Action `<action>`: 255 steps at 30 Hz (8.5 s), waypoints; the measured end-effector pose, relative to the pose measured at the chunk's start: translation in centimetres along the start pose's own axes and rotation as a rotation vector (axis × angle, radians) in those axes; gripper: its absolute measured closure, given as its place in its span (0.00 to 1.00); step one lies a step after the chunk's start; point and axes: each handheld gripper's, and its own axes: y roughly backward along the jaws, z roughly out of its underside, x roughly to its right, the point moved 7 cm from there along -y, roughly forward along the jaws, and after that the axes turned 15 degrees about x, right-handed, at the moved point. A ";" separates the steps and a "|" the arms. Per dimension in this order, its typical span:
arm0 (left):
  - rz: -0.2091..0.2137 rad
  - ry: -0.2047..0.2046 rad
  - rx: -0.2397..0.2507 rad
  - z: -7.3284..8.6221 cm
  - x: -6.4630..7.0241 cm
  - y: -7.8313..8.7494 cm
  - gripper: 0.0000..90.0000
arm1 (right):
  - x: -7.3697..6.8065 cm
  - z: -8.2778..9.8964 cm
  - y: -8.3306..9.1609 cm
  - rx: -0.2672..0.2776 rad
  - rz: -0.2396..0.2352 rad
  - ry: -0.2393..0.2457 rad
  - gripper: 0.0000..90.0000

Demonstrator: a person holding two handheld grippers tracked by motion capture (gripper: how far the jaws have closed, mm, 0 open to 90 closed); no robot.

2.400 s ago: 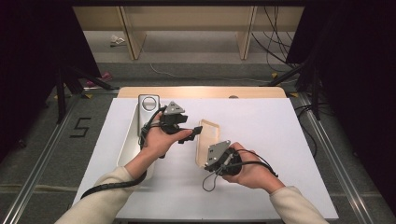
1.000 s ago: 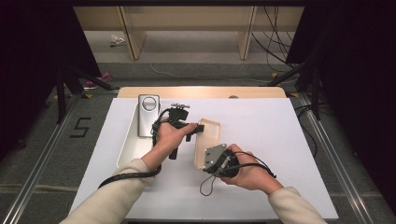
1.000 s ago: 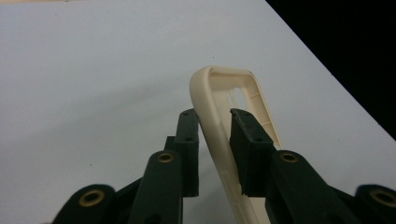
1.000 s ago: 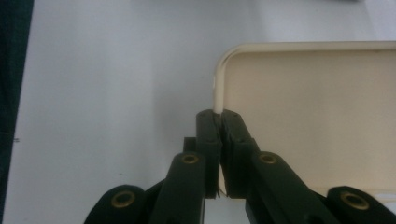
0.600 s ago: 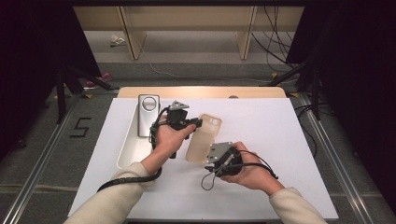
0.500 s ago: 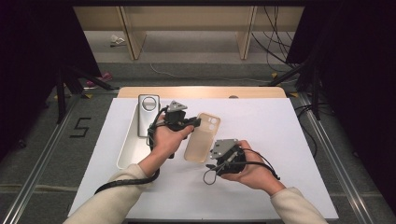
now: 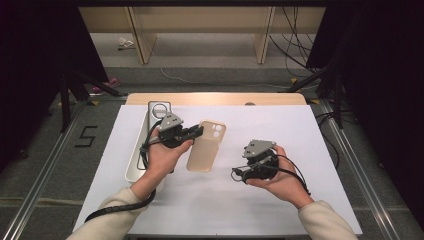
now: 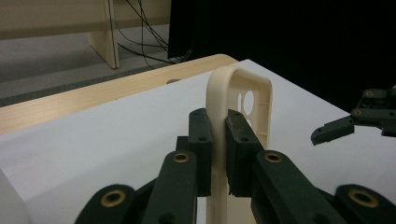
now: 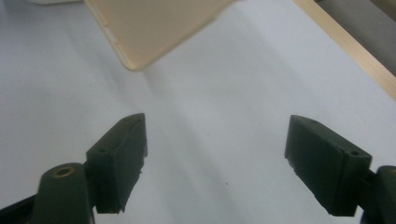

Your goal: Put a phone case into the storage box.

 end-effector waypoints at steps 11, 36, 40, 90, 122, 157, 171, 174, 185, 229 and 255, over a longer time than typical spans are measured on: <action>0.008 0.035 0.087 -1.3 -1.1 2.8 0.91 | 1.3 0.8 1.3 0.040 0.034 -0.081 0.21; -0.011 0.021 0.138 -3.1 -3.1 5.0 0.91 | 3.2 2.7 4.5 0.086 0.109 -0.174 0.20; -0.013 0.022 0.149 -3.4 -3.4 5.2 0.91 | 3.1 2.7 4.5 0.086 0.110 -0.177 0.20; -0.077 0.010 0.194 -5.8 -7.6 7.9 0.91 | 3.5 3.2 5.3 0.095 0.131 -0.209 0.20; -0.115 0.015 0.205 -6.2 -9.8 8.9 0.91 | 3.6 3.2 5.4 0.103 0.135 -0.216 0.20; -0.124 -0.007 0.208 -6.0 -12.3 8.8 0.91 | 3.6 3.2 5.4 0.106 0.136 -0.232 0.20; -0.139 -0.021 0.207 -5.5 -13.3 8.1 0.91 | 3.6 3.2 5.4 0.110 0.137 -0.235 0.20; -0.142 -0.024 0.205 -5.4 -13.5 8.0 0.91 | 3.6 3.2 5.4 0.113 0.138 -0.236 0.19; -0.148 -0.028 0.190 -5.1 -14.4 7.3 0.91 | 3.7 3.3 5.7 0.113 0.143 -0.242 0.20; -0.151 -0.008 0.138 -2.8 -15.9 4.9 0.91 | 3.6 3.3 5.6 0.113 0.141 -0.242 0.20; -0.165 0.015 0.110 -1.4 -17.1 4.1 0.91 | 3.6 3.4 5.6 0.111 0.140 -0.246 0.20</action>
